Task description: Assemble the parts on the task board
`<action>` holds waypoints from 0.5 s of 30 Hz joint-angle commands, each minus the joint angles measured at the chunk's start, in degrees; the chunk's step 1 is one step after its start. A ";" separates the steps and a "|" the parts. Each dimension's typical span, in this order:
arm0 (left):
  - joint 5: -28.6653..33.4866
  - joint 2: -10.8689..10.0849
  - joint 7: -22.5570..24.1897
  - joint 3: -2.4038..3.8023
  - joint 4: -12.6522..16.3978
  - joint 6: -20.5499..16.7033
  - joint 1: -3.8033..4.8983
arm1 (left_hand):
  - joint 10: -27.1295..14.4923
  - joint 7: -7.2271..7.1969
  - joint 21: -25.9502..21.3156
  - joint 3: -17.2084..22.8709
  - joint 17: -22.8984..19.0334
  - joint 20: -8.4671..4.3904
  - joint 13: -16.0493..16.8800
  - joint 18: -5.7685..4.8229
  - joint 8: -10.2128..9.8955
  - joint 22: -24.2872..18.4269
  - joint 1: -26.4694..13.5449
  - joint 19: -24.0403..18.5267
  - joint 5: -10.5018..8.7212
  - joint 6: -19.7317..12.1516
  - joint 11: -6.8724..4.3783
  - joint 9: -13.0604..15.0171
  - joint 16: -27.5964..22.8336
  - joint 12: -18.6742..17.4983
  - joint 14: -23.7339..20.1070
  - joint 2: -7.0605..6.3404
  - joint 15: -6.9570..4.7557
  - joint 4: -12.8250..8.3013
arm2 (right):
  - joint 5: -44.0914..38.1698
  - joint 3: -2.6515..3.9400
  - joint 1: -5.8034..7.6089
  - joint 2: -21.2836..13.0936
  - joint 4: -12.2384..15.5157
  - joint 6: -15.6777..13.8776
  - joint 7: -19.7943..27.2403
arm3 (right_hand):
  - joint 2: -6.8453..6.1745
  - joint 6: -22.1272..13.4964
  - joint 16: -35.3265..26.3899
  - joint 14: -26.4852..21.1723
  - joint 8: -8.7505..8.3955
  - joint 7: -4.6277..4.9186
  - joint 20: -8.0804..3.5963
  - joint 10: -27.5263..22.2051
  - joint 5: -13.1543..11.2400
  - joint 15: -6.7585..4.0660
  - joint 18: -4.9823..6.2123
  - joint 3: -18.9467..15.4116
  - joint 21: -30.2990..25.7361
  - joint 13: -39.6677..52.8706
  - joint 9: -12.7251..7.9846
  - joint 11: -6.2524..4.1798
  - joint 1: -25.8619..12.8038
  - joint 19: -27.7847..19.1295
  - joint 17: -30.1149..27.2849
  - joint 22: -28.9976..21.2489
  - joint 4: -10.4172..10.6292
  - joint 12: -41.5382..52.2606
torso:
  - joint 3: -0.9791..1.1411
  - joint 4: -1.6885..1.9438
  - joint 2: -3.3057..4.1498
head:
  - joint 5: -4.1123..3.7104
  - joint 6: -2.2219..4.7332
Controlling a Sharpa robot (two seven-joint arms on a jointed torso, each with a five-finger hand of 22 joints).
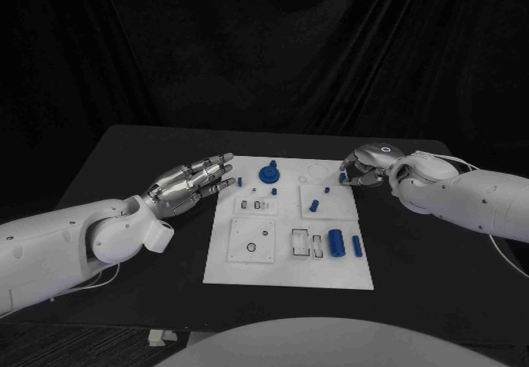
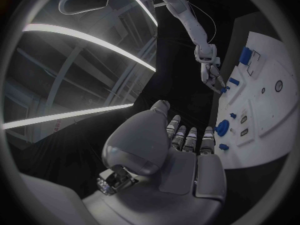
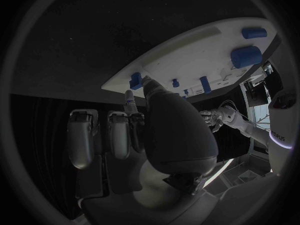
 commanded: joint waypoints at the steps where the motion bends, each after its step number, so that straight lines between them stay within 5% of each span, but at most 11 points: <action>1: 0.06 0.05 0.86 0.05 0.15 0.77 -0.09 | 0.08 0.28 -0.19 0.38 -0.07 0.40 0.07 0.30 0.39 -0.10 0.18 0.07 0.34 -0.01 0.46 0.03 -0.03 0.13 0.03 0.12 0.22 -0.12 | -0.11 0.02 -0.23 0.14 -0.23 0.15 -1.10 | 0.16 0.62 0.15 6.01 0.47 0.21 0.55 6.11 0.31 0.48 0.12 -0.02 -0.18 15.09 0.17 0.42 0.51 4.79 15.09 14.36 -0.40 0.20 | 0.00 0.01 0.01 | -0.02 -0.01; 15: 0.06 -0.05 0.74 0.05 0.22 0.92 -0.09 | 0.08 0.38 -0.19 0.53 -0.06 0.42 0.08 0.29 0.42 -0.10 0.14 0.07 0.30 -0.03 0.55 0.03 -0.01 0.15 0.03 -0.01 0.25 -0.20 | -0.11 0.02 -0.47 0.67 -0.80 0.23 -1.19 | 0.66 2.96 0.15 6.01 1.98 0.14 0.58 6.11 0.76 0.49 0.12 -0.26 -0.20 15.09 1.55 0.38 0.62 4.79 15.09 14.35 -0.96 0.20 | 0.00 0.01 0.00 | -0.06 -0.01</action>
